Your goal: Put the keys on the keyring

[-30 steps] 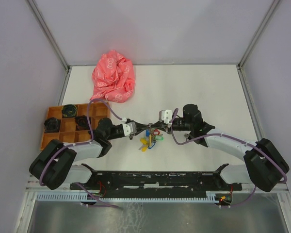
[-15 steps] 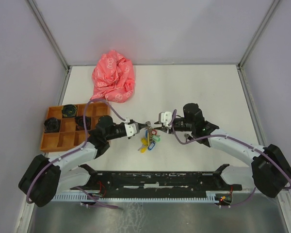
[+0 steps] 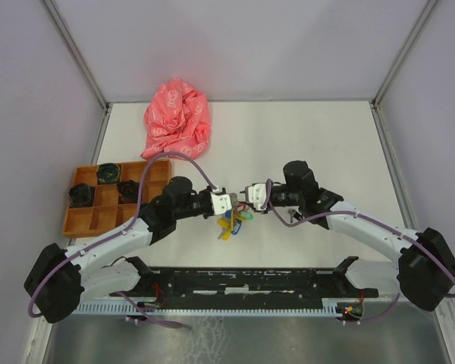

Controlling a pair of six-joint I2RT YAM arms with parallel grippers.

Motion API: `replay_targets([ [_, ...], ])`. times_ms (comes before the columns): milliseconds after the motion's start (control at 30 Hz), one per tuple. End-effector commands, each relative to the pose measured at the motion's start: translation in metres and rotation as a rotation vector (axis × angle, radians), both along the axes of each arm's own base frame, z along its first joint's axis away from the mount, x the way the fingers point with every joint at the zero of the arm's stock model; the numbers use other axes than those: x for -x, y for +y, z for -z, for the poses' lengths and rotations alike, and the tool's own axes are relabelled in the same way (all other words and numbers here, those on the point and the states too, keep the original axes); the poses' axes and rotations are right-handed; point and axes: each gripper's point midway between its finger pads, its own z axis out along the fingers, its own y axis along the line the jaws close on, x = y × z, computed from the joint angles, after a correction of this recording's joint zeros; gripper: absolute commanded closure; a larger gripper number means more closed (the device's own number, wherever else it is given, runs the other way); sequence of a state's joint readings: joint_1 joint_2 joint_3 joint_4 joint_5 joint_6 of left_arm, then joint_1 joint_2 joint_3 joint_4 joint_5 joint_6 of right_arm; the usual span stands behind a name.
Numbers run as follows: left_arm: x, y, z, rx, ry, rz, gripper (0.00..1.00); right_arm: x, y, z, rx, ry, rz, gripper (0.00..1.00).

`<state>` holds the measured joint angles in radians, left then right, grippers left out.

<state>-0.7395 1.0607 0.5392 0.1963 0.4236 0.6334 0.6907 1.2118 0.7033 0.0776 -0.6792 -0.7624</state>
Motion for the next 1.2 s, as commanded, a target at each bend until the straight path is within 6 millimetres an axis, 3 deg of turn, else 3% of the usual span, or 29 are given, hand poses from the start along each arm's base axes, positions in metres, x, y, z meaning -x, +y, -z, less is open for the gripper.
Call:
replay_targets([
  [0,-0.007,-0.004,-0.036,0.034,-0.106,-0.003,0.97,-0.003,0.015,-0.024,-0.036,-0.092,-0.035,0.61],
  [300,-0.002,-0.008,-0.041,0.06,-0.112,0.018,0.97,-0.005,0.028,-0.015,-0.032,-0.078,-0.048,0.68],
  [567,0.002,-0.009,-0.041,0.076,-0.12,0.04,0.97,-0.016,0.027,-0.012,-0.048,-0.087,0.011,0.98],
  [667,0.0,-0.007,-0.039,0.078,-0.135,0.027,0.96,-0.014,0.025,-0.013,-0.059,-0.072,0.02,0.99],
  [967,-0.003,0.006,-0.041,0.222,-0.186,-0.011,0.76,-0.011,0.019,-0.028,-0.189,-0.003,-0.003,0.99],
  [1167,-0.003,0.003,-0.036,0.234,-0.167,0.004,0.71,-0.011,0.016,-0.032,-0.234,0.022,-0.011,0.99],
])
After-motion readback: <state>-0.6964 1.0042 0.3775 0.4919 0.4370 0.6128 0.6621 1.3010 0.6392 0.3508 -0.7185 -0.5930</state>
